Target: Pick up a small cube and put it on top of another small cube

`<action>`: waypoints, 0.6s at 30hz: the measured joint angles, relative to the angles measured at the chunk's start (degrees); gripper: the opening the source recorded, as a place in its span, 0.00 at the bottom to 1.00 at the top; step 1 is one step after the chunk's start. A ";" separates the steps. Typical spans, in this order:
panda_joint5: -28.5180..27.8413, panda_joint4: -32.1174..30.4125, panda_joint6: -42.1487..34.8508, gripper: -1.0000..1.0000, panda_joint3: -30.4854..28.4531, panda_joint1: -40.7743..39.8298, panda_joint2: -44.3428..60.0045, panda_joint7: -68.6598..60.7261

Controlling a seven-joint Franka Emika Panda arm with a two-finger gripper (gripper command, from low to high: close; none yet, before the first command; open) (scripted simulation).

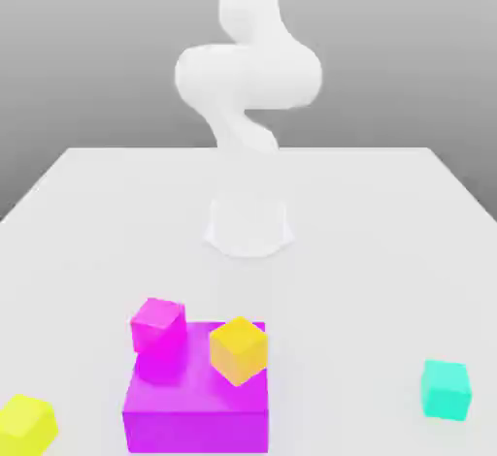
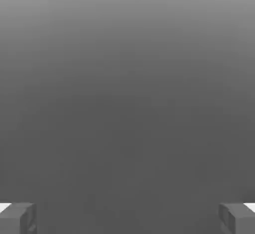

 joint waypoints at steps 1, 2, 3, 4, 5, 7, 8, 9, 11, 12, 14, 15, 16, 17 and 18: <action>0.30 -0.29 0.85 0.50 -0.21 1.38 2.26 -1.98; 0.60 -0.57 1.67 0.50 -0.37 2.67 4.43 -3.86; 1.08 -0.84 2.44 0.50 -0.31 3.68 6.56 -5.87; 1.42 -1.11 3.24 0.50 -0.41 4.87 8.66 -7.75; 1.74 -1.39 4.03 0.50 -0.47 6.04 10.76 -9.62; 2.41 -1.92 5.60 0.50 -0.44 8.20 14.93 -13.34; 2.76 -2.19 6.38 0.50 -0.33 9.20 17.01 -15.21; 3.07 -2.46 7.15 0.50 -0.19 10.18 19.09 -17.05; 3.61 -2.99 8.71 0.50 0.20 12.03 23.25 -20.68; 3.83 -3.26 9.50 0.50 0.47 12.89 25.33 -22.45; 4.14 -3.80 11.06 0.50 1.25 14.38 29.48 -25.91; 4.18 -4.07 11.85 0.50 1.73 15.00 31.55 -27.56; 4.14 -4.34 12.65 0.50 2.19 15.69 33.62 -29.15; 4.00 -4.62 13.45 0.50 2.73 16.66 35.69 -30.68; 3.75 -4.89 14.25 0.50 3.18 17.54 37.76 -32.11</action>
